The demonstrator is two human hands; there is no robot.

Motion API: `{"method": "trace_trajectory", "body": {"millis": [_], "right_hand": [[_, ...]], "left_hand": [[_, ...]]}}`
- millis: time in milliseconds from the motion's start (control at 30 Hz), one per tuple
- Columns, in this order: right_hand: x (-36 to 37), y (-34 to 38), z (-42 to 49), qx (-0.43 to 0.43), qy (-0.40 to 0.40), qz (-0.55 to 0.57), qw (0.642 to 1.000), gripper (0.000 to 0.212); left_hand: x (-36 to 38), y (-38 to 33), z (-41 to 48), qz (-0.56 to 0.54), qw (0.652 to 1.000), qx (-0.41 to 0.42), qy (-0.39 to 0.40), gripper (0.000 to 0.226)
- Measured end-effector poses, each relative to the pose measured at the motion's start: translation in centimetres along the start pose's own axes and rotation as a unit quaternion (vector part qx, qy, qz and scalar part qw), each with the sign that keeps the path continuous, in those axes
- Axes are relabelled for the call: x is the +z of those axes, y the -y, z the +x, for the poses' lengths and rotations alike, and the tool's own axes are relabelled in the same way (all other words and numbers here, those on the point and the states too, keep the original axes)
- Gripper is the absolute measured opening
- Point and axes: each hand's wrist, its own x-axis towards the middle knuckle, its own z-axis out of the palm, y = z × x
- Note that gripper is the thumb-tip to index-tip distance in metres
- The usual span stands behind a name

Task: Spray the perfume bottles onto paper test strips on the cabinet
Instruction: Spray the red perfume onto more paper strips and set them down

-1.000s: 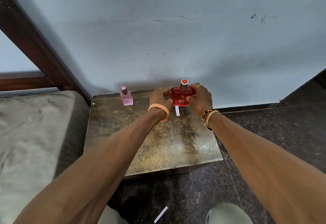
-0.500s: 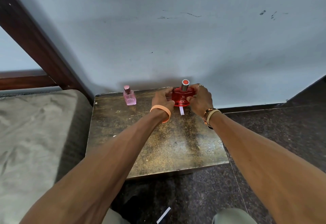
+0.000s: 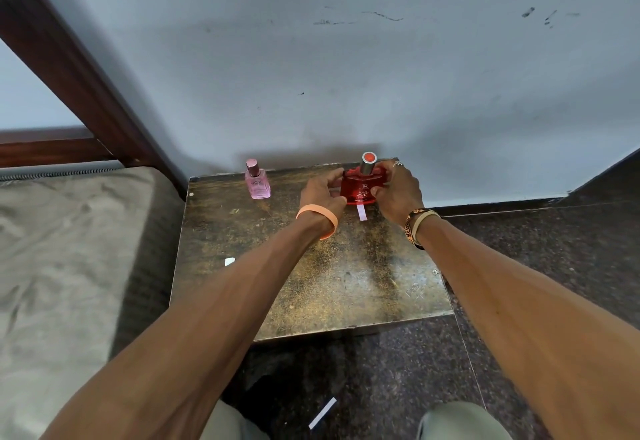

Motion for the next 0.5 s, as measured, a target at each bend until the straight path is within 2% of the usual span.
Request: {"method": "trace_trajectory", "body": {"millis": [267, 400, 500], "right_hand": [[-0.6, 0.1, -0.4, 0.038, -0.013, -0.028, 0.999, 0.057], [-1.1, -0.1, -1.8, 0.063, -0.01, -0.045, 0.997, 0.071], [-1.4, 0.0, -3.8, 0.063, -0.014, -0.044, 0.997, 0.07]], "left_hand": [[-0.7, -0.1, -0.7, 0.062, 0.997, -0.033, 0.009, 0.065], [-1.3, -0.6, -2.0, 0.09, 0.995, -0.025, 0.022, 0.06], [-2.0, -1.0, -3.6, 0.088, 0.995, -0.02, 0.033, 0.056]]}}
